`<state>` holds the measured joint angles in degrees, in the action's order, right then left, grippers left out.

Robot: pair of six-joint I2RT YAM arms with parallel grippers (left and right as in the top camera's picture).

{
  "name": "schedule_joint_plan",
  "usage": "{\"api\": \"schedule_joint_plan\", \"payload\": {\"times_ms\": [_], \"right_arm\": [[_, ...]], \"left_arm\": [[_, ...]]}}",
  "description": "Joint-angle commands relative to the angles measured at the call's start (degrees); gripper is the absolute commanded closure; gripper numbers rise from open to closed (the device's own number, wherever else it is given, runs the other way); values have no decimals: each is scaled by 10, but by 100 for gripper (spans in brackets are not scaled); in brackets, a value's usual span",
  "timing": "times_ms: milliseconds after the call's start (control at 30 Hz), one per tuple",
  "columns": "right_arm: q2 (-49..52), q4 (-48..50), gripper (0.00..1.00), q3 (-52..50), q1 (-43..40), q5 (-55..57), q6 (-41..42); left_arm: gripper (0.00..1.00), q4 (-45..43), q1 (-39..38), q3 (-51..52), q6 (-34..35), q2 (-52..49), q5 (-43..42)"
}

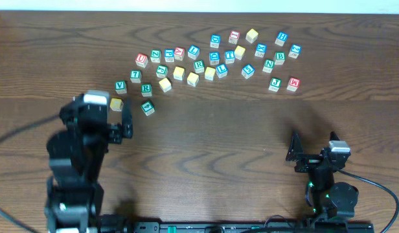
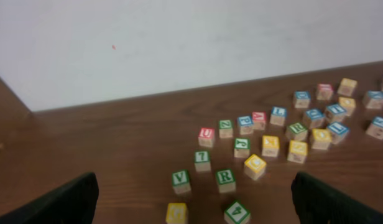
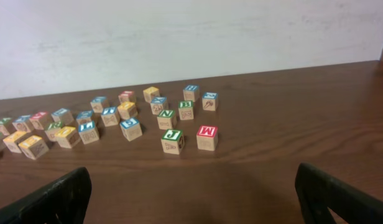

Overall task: Spell out ROBOT
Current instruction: 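Reach the left gripper over the green R block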

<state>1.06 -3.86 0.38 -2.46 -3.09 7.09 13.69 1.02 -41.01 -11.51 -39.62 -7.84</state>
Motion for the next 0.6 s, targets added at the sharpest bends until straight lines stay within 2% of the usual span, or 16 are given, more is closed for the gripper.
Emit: {"api": "schedule_joint_plan", "payload": {"times_ms": [0, 133, 400, 467, 567], "right_arm": [[-1, -2, 1, -1, -3, -3, -3], [-1, -2, 1, -1, -3, -3, -3], [-1, -2, 1, -1, -3, -3, -3], [-1, -2, 1, 0, -3, -3, -3], [-1, -2, 1, -1, -3, -3, -3]], "left_arm": [[2, 58, -2, -108, 18, -85, -38], [2, 174, -2, -250, 20, -205, -66], [2, 414, -19, -528, 26, -422, -68], [2, 443, -33, -570, 26, -459, -68], [2, 443, -51, -579, 26, -481, -68]]}}
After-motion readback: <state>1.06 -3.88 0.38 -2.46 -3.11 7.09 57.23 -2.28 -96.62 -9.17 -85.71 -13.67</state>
